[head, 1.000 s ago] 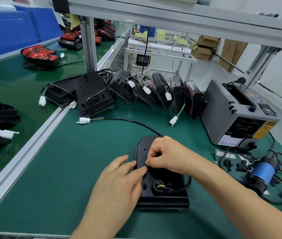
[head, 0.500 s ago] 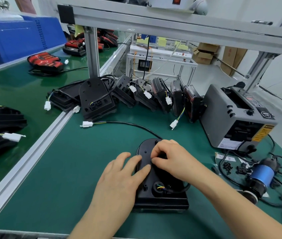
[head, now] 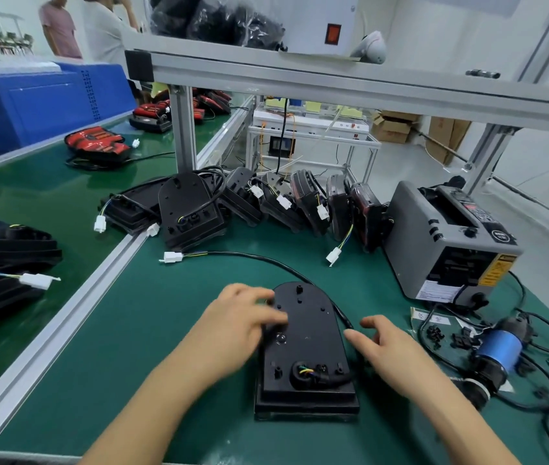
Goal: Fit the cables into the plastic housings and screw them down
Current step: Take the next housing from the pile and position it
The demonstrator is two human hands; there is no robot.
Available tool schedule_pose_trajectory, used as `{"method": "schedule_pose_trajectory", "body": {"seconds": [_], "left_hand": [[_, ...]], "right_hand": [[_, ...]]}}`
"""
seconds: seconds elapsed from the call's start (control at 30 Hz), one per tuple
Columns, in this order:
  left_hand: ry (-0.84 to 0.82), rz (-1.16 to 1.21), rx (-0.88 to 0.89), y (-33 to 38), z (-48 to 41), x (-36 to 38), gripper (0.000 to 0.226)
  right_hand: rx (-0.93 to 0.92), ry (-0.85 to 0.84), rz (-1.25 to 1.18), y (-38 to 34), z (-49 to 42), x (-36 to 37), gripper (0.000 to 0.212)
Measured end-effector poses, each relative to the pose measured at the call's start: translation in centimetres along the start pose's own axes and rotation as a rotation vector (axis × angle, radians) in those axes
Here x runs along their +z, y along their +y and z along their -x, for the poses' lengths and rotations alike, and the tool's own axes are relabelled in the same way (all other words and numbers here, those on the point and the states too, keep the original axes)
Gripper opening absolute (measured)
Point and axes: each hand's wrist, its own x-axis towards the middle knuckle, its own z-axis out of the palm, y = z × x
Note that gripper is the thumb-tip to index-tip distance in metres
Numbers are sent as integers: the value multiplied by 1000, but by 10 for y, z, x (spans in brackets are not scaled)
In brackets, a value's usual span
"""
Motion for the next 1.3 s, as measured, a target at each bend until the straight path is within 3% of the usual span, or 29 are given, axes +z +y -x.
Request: {"method": "schedule_pose_trajectory", "body": {"seconds": [0.07, 0.2, 0.3, 0.37, 0.57, 0.67, 0.83, 0.93, 1.0, 1.13, 1.23, 1.3], "left_hand": [[6, 51, -155, -19, -36, -4, 48], [-28, -261, -364, -45, -87, 4, 48], [-133, -528, -386, -57, -103, 11, 56], [-166, -666, -363, -61, -106, 15, 47], [-145, -772, -336, -61, -105, 7, 28], [-227, -556, -459, -53, -101, -4, 12], [-209, 547, -665, -34, -81, -12, 23], [-218, 862, -674, -19, -55, -7, 25], [-189, 717, -646, -11, -41, 1, 31], [-113, 46, -491, 8, -16, 4, 45], [-191, -50, -437, 29, 3, 7, 49], [-257, 39, -444, 38, 12, 12, 50]], "right_hand": [[-15, -2, 13, -4, -1, 2, 50], [-12, 3, 63, -10, -3, 2, 48], [-18, -14, 79, -9, -4, 3, 48], [-21, -24, 90, -9, -4, 4, 48], [-25, -34, 103, -7, -1, 5, 47], [-23, -43, 93, -8, 1, 4, 42], [10, -81, -20, -11, 7, 3, 53], [9, -99, -90, -11, 10, 3, 53], [12, -96, -119, -13, 12, 3, 50], [0, -115, -154, -16, 15, 5, 53], [-43, -124, -140, -21, 16, 7, 47], [-72, -123, -98, -24, 18, 7, 42]]}}
